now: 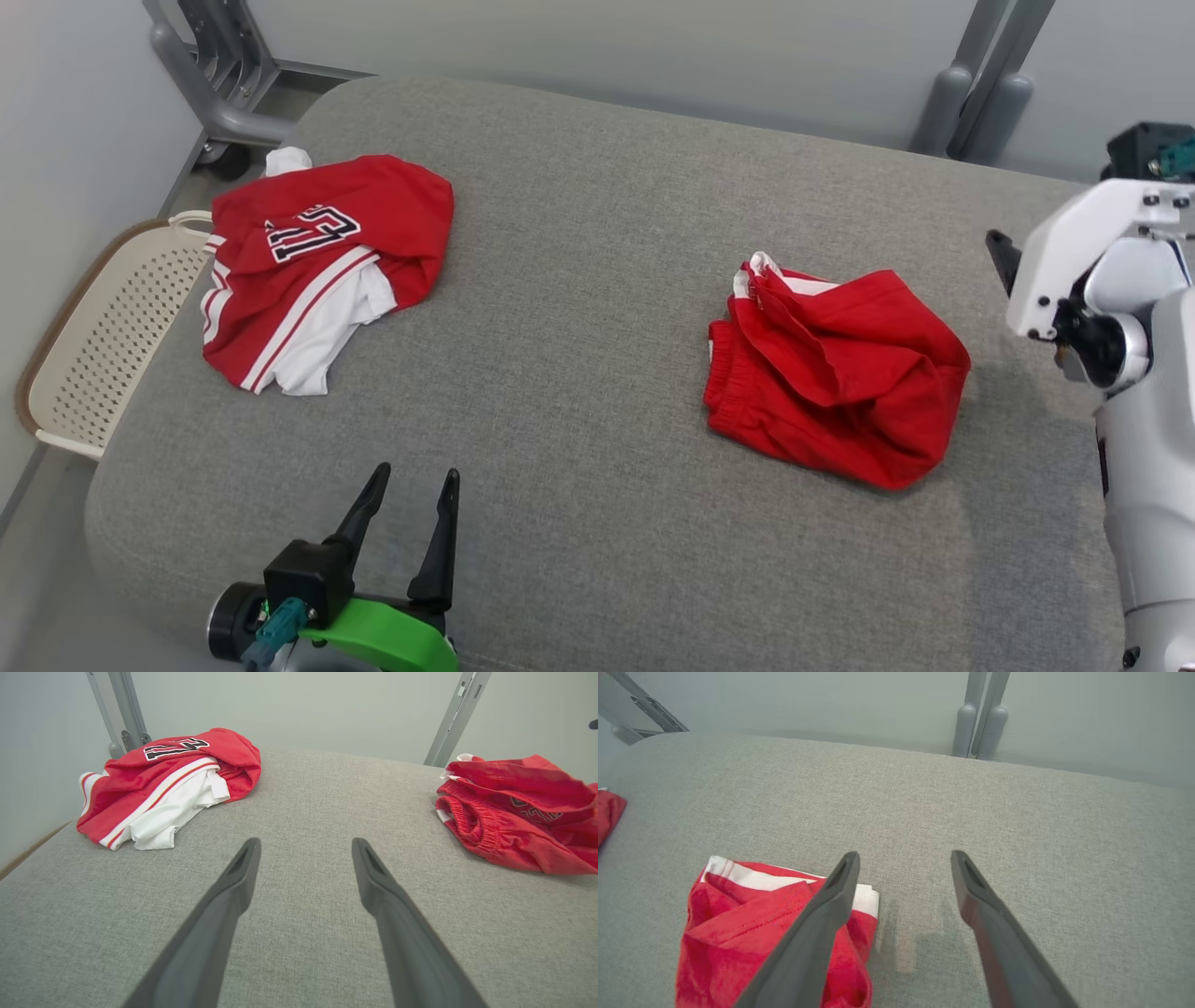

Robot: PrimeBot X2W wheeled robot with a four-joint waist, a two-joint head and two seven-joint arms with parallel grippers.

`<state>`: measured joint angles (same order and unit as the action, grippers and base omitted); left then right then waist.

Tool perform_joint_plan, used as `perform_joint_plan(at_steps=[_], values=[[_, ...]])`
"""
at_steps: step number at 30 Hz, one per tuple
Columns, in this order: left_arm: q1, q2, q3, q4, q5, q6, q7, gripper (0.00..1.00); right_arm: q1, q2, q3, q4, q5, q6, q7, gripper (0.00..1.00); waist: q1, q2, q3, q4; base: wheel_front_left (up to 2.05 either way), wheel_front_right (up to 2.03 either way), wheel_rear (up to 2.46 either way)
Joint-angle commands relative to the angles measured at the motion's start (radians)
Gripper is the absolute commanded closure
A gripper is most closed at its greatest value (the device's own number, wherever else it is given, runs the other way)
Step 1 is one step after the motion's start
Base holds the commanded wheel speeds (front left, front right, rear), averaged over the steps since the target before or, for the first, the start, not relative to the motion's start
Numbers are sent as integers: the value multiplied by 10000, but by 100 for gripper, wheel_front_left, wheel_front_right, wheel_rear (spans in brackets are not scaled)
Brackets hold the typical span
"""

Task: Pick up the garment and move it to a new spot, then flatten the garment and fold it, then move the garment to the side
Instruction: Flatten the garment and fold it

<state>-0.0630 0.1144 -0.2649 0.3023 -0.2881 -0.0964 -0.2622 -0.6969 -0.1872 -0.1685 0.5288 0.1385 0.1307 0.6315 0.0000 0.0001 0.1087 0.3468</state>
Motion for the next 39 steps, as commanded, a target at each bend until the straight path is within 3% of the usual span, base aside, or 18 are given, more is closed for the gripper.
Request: perform_joint_plan(at_steps=[1, 6, 12, 13, 14, 16, 21, 27, 39], values=[[139, 40, -10, -12, 62, 21, -29, 0, 381, 171, -273, 8, 213, -1, 19, 0, 0, -1, -17, -70, 0, 0, 0], [160, 87, 25, -23, 12, 41, -29, 0, 1126, 232, -684, -295, 378, -1, 96, 0, 0, -1, 25, -186, 0, 0, 0], [-34, 93, -78, -52, 23, -4, -29, 0, 1702, -31, -468, -381, -85, -1, -679, 0, 0, -1, 215, -176, 0, 0, 0], [-83, 84, -104, -56, 32, -17, -29, 0, 1815, -222, -295, -357, -227, -2, -906, 6, 0, -1, 265, -144, 0, 0, 0], [-121, 66, -134, -71, 40, -28, -29, 0, 1927, -390, -87, -307, -307, -2, -1139, 51, 0, -1, 313, -113, 0, 0, 0], [-136, 45, -175, -78, 55, -42, -29, 0, 2135, -677, 600, -224, -341, 3, -1750, 100, 0, -1, 405, -53, 0, 0, 0], [-128, 40, -145, -56, 35, -42, -29, 0, 2378, -1328, 1431, 127, -159, -7, -3041, 100, 0, -1, 548, -10, 0, 0, 0], [-137, 54, -102, -68, 55, -45, -29, 0, 2110, -1659, 2372, 729, 247, -7, -4753, 100, 0, -1, 632, -35, 0, 0, 0], [-90, 91, -125, -22, 86, -33, -29, 0, 1381, -1462, 4702, 1275, 2033, -7, -5785, 100, 0, -1, 528, -84, 0, 0, 0]])
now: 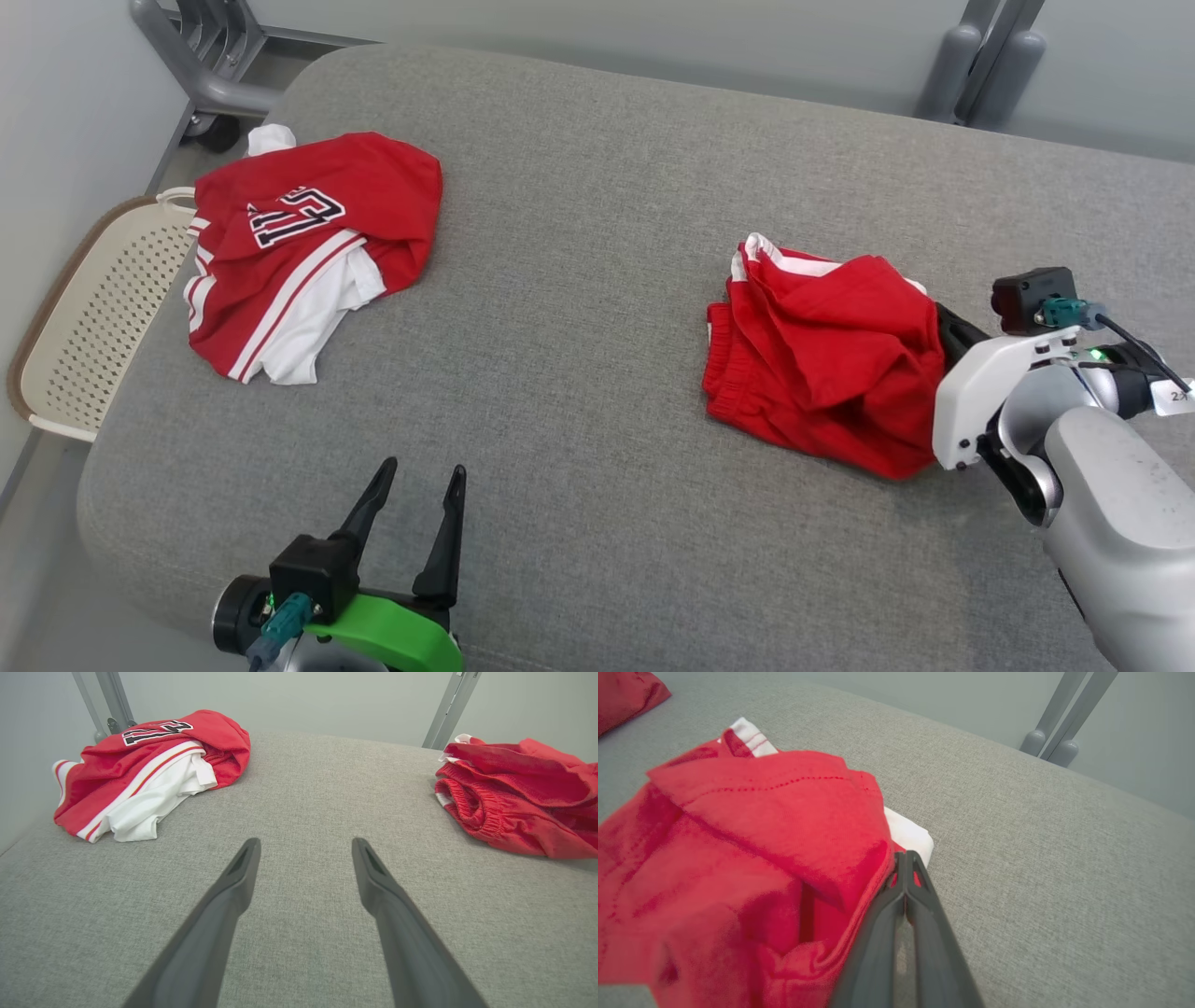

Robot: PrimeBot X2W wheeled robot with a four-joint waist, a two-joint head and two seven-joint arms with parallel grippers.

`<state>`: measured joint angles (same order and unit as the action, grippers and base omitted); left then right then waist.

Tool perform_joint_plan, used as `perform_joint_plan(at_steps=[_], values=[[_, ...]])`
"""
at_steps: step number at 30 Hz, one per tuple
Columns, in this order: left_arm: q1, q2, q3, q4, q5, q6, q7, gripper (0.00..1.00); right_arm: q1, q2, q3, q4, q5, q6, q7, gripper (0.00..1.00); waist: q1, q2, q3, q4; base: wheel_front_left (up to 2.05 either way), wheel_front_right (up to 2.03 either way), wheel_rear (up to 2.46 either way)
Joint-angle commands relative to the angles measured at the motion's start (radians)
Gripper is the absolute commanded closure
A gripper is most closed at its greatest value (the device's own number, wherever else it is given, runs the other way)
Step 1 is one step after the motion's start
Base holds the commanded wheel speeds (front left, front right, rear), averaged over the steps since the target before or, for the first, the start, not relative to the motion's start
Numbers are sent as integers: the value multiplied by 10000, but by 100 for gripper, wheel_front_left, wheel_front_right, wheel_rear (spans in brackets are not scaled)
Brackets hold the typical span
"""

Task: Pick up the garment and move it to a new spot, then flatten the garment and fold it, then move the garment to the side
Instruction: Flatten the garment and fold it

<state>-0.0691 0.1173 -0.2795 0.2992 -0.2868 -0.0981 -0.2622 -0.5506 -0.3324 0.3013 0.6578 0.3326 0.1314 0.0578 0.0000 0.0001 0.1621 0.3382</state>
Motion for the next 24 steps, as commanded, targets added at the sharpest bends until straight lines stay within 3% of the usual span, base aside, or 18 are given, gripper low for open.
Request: perform_joint_plan(at_steps=[1, 11, 17, 24], values=[[-23, 67, 29, 14, 68, -4, -29, 0, -78, -7, 214, -65, 253, -14, -25, 100, 0, -1, -23, 6, 0, 0, 0], [138, 68, 99, 67, -62, 61, -28, 0, 623, -291, 2387, -1523, 1893, -14, 801, 100, 0, -1, -324, 1, 0, 0, 0], [224, 45, 155, 53, -100, 99, -29, 0, 1157, -529, 3341, -2443, 1835, -14, 1314, 100, 0, -1, -488, -100, 0, 0, 0], [216, 15, 176, 53, -103, 100, -29, 0, 1269, -131, 3497, -2589, 1559, -13, 1257, 100, 0, -1, -566, -155, 0, 0, 0]])
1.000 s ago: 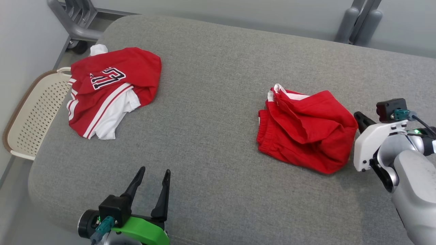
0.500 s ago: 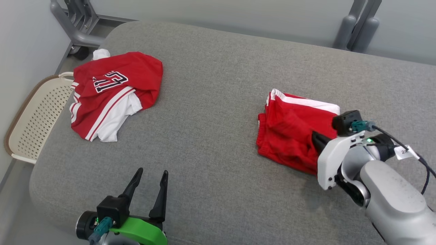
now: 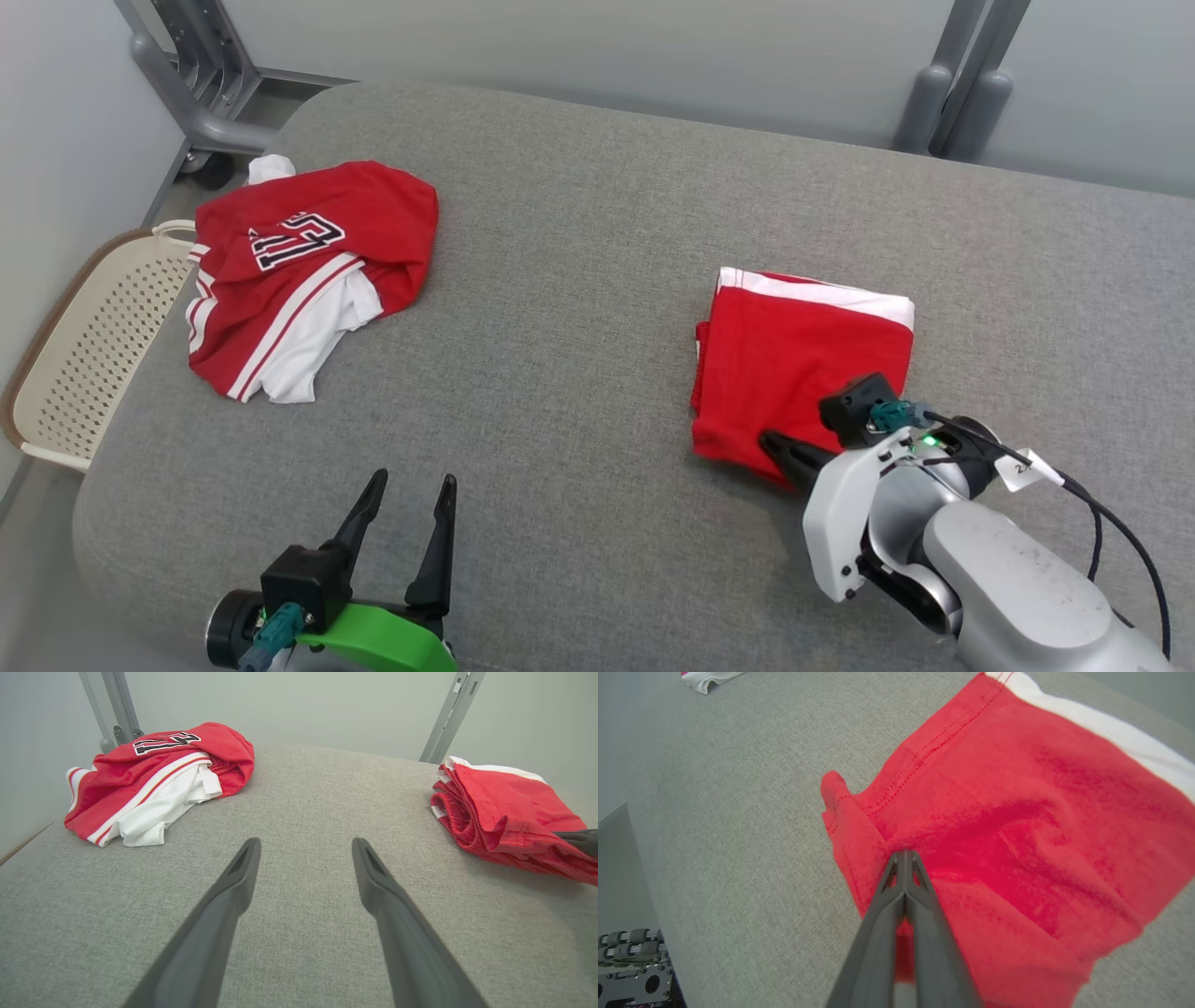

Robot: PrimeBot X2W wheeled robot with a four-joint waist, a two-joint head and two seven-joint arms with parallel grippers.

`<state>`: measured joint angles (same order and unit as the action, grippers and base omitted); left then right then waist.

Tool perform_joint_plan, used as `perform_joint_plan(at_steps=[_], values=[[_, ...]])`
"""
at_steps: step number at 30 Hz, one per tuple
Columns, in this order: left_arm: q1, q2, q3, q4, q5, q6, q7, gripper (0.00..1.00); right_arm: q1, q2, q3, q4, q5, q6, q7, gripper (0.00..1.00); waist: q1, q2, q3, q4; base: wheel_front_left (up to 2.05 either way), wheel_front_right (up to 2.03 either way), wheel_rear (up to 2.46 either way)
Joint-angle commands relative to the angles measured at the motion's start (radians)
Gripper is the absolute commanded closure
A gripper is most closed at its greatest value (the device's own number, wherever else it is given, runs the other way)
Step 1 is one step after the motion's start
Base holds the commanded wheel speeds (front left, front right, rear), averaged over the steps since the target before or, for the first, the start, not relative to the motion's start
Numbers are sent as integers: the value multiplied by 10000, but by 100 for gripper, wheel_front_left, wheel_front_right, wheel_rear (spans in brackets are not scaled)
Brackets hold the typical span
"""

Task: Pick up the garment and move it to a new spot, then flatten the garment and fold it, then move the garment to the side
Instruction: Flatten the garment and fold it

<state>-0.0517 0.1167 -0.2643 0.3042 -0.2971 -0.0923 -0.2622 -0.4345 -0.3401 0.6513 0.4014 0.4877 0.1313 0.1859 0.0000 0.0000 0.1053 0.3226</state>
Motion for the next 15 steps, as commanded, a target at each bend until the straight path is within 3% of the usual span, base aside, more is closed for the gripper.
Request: perform_joint_plan(at_steps=[1, 10, 14, 15], values=[[29, 18, 27, 6, 4, 44, -29, 0, 78, 24, 8, 5, -49, -11, -52, 100, 0, 0, -5, 3, 0, 0, 0], [128, 28, 104, 0, -2, 52, -29, 0, -216, 668, 282, 61, -67, -13, -136, 100, 0, 0, -113, 77, 0, 0, 0], [209, 58, 182, -43, 7, 73, -29, 0, -402, 638, -277, -216, 86, -13, 26, 100, 0, 0, -238, 55, 0, 0, 0], [236, 69, 199, -64, 14, 94, -29, 0, -416, 633, -560, -321, 126, -13, 125, 69, 0, 0, -282, 35, 0, 0, 0]])
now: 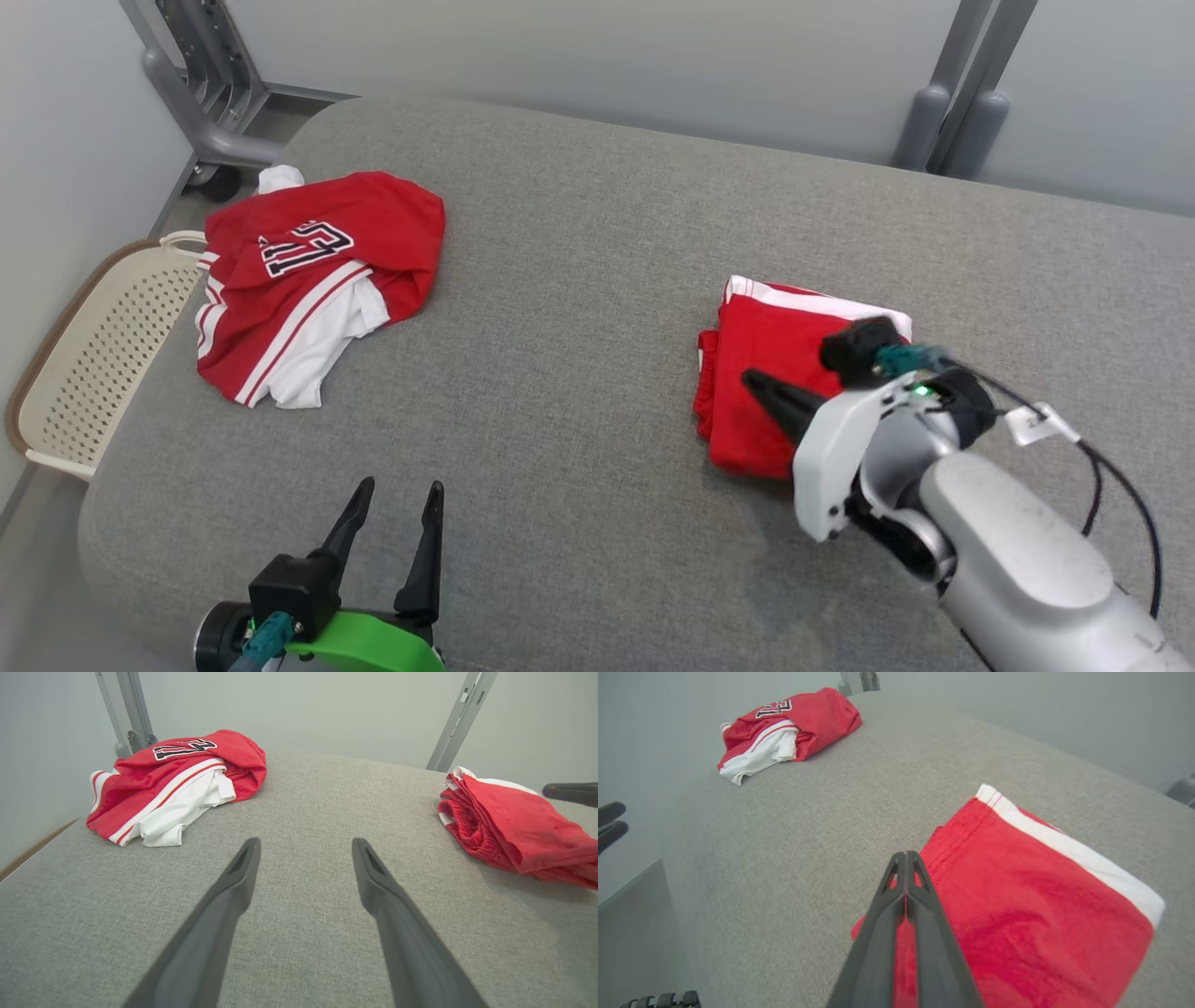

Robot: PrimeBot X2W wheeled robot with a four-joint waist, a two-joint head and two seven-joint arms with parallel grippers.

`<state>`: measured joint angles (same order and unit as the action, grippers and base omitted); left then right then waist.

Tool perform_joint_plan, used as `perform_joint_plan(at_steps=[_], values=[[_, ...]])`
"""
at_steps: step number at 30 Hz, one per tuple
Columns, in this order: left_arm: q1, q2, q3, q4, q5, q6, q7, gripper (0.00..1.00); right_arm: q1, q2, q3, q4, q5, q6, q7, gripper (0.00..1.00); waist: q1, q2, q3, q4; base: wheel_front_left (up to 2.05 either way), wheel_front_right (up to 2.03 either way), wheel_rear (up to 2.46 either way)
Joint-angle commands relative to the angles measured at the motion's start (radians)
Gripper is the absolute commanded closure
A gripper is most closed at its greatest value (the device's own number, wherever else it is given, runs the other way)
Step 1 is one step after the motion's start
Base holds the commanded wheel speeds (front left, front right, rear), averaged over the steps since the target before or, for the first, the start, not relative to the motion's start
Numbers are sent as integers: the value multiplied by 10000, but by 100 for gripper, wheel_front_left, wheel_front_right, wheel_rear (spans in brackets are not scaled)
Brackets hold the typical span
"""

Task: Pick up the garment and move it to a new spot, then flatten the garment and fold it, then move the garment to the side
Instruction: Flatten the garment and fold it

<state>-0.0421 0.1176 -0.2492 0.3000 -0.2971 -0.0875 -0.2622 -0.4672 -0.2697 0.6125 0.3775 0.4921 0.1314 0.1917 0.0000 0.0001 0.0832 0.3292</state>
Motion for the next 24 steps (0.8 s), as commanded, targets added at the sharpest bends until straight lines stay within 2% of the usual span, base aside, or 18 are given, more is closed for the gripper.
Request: perform_joint_plan(at_steps=[1, 2, 7, 10, 11, 12, 17, 24], values=[[166, 73, 71, -43, 25, 63, -28, 0, -82, -61, -545, -215, 100, -14, 173, 24, 0, -1, -104, -55, 0, 0, 0], [202, 88, 87, -66, 26, 74, -29, 0, -6, 11, -1107, -248, 175, -14, 361, 0, 0, -1, -147, -86, 0, 0, 0], [378, 121, 120, -146, 39, 96, -28, 0, 584, 415, -3958, -722, -738, -10, 1676, 0, 0, -1, -348, -220, 0, 0, 0], [396, 125, 99, -191, 43, 87, -29, 0, 1159, 1071, -5680, -1097, -1520, -8, 2397, 0, 0, -1, -388, -302, 0, 0, 0], [386, 137, 73, -224, 77, 67, -28, 0, 1506, 1564, -6593, -1315, -1963, -8, 2958, 0, 0, -1, -380, -343, 0, 0, 0], [356, 153, 67, -274, 123, 60, -29, 0, 1630, 1769, -6912, -1439, -2075, -8, 3219, 0, 0, -1, -368, -361, 0, 0, 0], [139, 218, 261, -1049, 553, 176, -29, 0, 2105, 2162, -7879, -1722, -2249, -8, 4002, 0, 0, -1, -269, -393, 0, 0, 0], [342, 325, 538, -1893, 955, 106, -28, 0, 1768, 2176, -7845, -800, -1616, -8, 3750, 0, 0, -1, -146, -414, 0, 0, 0]])
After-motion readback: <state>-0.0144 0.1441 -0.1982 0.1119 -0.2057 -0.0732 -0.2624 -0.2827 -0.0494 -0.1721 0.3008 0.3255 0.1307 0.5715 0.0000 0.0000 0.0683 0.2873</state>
